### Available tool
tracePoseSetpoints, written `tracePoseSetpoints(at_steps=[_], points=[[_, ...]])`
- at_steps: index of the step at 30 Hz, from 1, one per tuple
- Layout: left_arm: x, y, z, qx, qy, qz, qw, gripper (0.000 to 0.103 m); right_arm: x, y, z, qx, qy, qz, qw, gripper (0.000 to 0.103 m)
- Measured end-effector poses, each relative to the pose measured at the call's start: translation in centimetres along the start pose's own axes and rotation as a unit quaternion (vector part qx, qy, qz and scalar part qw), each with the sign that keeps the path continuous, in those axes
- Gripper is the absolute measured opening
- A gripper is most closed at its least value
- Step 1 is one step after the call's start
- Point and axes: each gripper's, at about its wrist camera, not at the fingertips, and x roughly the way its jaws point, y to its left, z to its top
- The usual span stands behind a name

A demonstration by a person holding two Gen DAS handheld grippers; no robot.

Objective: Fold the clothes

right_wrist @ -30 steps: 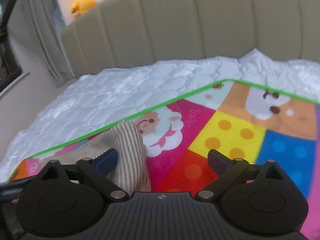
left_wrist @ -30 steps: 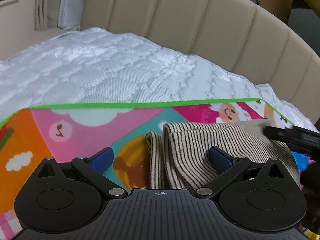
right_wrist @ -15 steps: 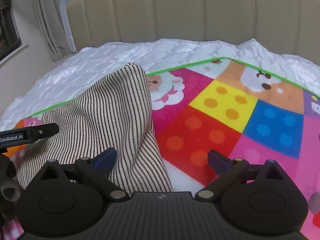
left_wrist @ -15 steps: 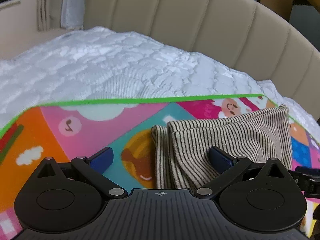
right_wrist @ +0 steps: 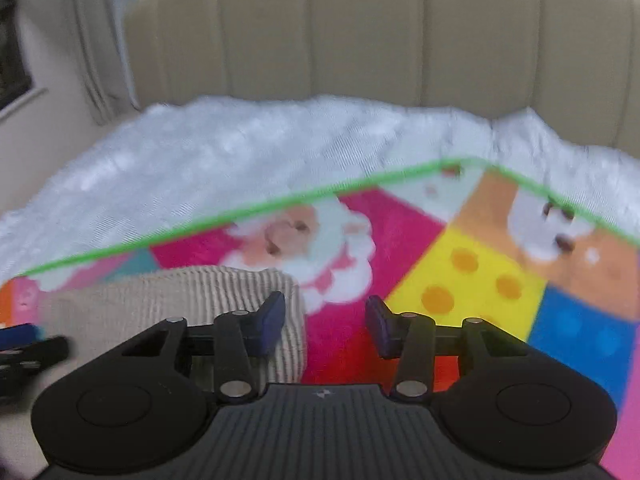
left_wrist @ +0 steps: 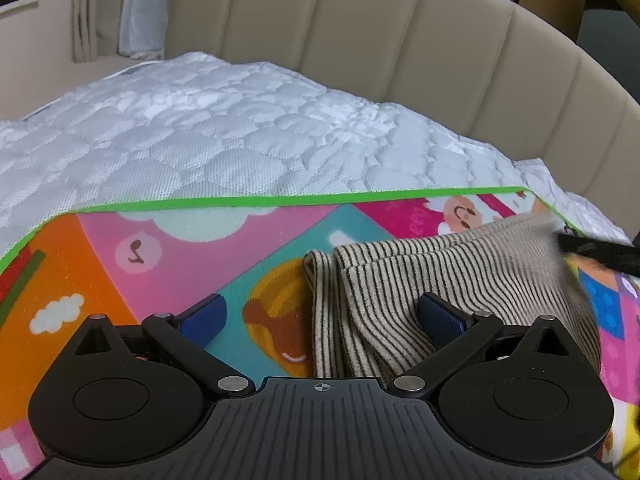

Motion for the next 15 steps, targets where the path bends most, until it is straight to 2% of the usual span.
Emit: tracePoseSetpoints(at_steps=[3,6,7,8,9,10,13,15], points=[[0.2,0.2,0.1,-0.007,0.001,-0.008,0.9999,0.103,-0.7,-0.4,0.0,-0.014,-0.006,0.005,1.000,0.047],[0.3,0.3,0.0,-0.004,0.002,-0.009,1.0000,0.103,-3.3,-1.1,-0.3,-0.007,-0.010,0.016,1.000,0.049],[0.3,0.3,0.0,-0.003,0.003,-0.009,1.0000,0.103,-4.5,-1.4,-0.5,0.005,-0.009,0.025,1.000,0.053],[0.3,0.3,0.0,-0.002,0.003,-0.009,1.0000,0.103,-5.7,-1.9,-0.8,0.025,-0.004,0.044,0.999,0.064],[0.2,0.3,0.0,-0.002,0.004,-0.009,1.0000,0.103,-6.8,-2.3,-1.3,0.050,0.008,0.069,0.996,0.071],[0.2,0.3,0.0,-0.001,0.004,-0.008,1.0000,0.103,-8.0,-2.8,-1.8,0.076,0.020,0.095,0.992,0.078],[0.1,0.3,0.0,-0.002,0.005,-0.008,1.0000,0.103,-9.4,-3.7,-4.4,0.152,0.089,0.157,0.972,0.080],[0.1,0.3,0.0,-0.002,0.005,-0.007,1.0000,0.103,-8.9,-3.9,-6.3,0.197,0.132,0.180,0.955,0.080]])
